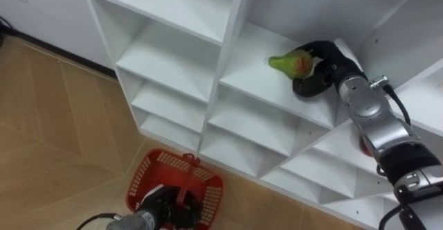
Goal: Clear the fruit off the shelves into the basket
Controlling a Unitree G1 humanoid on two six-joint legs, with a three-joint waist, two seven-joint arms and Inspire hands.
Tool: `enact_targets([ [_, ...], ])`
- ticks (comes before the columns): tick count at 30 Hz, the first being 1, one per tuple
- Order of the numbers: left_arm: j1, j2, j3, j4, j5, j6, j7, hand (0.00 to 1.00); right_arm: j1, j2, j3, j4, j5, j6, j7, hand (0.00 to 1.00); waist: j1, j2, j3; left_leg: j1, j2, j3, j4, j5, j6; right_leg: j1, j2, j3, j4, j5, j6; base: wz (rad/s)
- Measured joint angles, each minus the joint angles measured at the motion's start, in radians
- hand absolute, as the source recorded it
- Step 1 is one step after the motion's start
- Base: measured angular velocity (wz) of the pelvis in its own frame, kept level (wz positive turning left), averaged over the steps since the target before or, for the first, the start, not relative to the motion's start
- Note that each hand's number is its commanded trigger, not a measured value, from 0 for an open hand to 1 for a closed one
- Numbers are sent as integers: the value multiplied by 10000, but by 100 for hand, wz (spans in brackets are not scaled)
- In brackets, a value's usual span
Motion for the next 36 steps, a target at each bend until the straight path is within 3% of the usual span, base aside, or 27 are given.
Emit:
enact_targets([
  [2, 9, 0, -1, 10, 0, 0, 27, 100, 58, 189, -24, 3, 416, -3, -119, 100, -72, 16, -8, 1, -5, -25, 50, 0, 0, 38, 1, -5, -5, 0, 0, 6],
  [5, 11, -129, 35, 12, 53, 5, 66, 100, 136, 536, -276, -9, 922, -15, -155, 100, -300, 219, -13, 5, -40, -34, 128, -3, 4, 154, -11, -2, -74, 1, 2, 12],
  [8, 4, -328, 38, 15, 43, 5, 76, 100, 211, 781, -515, -9, 1277, -166, -122, 100, -375, 600, -117, 1, -109, -50, 92, 21, 59, 180, -64, -3, -173, 1, 3, 0],
  [10, 3, -477, 31, 96, 25, -12, 82, 100, 375, 890, -512, 2, 1518, -377, -26, 100, -462, 851, -248, 69, -150, -6, 18, 68, 120, 219, -116, -2, -164, -1, 5, 2],
  [14, 40, -521, 33, 390, 8, -15, 205, 100, 821, 1062, -582, -15, 1946, -694, 83, 100, -550, 881, -261, 289, -141, 173, -35, 79, 133, 366, -156, 12, -161, -12, 24, -12],
  [19, 38, -552, 41, 488, -159, -43, 252, 100, 1104, 1384, -771, -188, 2753, -787, 274, 100, -864, 905, -244, 316, -128, 317, -78, 96, 170, 346, -185, 12, -132, -12, 25, -10],
  [32, 48, -691, 45, 488, -157, -372, 280, 100, 2452, 1527, -789, -1613, 3080, -1218, 512, 100, -918, 947, -250, 464, -94, 693, -185, 143, 232, 167, -231, 384, 50, -8, 32, -9],
  [36, 48, -722, 40, 612, -153, -418, 409, 100, 2568, 1813, -717, -1725, 3082, -1346, 508, 100, -1094, 965, -275, 595, -88, 854, -349, 149, 243, 173, -233, 528, 47, -3, 43, -11],
])
